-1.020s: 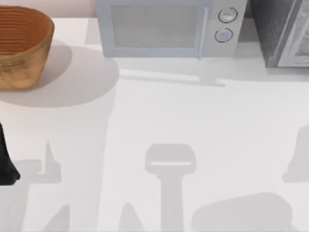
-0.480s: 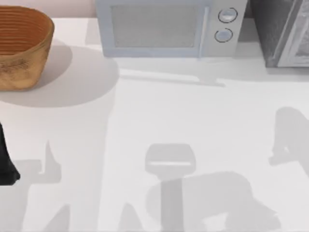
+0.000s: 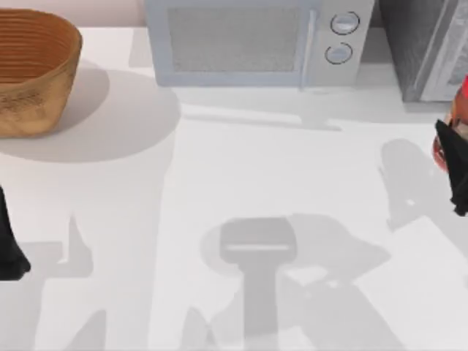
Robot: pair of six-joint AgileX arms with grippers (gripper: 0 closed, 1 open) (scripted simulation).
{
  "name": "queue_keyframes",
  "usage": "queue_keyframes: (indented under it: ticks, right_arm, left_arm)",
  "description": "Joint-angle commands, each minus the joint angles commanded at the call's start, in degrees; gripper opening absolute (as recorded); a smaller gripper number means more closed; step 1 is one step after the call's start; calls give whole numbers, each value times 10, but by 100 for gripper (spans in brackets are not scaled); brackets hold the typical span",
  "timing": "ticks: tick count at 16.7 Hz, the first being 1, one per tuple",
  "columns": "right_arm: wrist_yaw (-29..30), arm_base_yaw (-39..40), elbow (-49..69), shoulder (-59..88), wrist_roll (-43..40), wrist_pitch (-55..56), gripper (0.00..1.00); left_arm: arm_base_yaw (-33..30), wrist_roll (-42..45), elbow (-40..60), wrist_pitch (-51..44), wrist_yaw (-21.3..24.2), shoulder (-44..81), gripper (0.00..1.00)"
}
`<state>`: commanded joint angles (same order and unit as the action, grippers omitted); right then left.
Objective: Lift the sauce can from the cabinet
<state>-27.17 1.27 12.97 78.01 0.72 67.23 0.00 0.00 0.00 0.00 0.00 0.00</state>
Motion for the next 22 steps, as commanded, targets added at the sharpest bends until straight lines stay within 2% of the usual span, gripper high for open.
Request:
queue_keyframes:
  ticks: [5, 10, 18, 22]
  right_arm:
    - [-79, 4, 34, 229, 3, 190, 0]
    - [-126, 6, 53, 370, 3, 304, 0]
    - [-131, 5, 55, 391, 4, 319, 0]
    - [-99, 37, 102, 434, 1, 315, 0]
  left_arm:
    - [0, 0, 0, 0, 0, 0, 100]
    - [0, 0, 0, 0, 0, 0, 100]
    - [0, 0, 0, 0, 0, 0, 100]
    - [0, 0, 0, 0, 0, 0, 100]
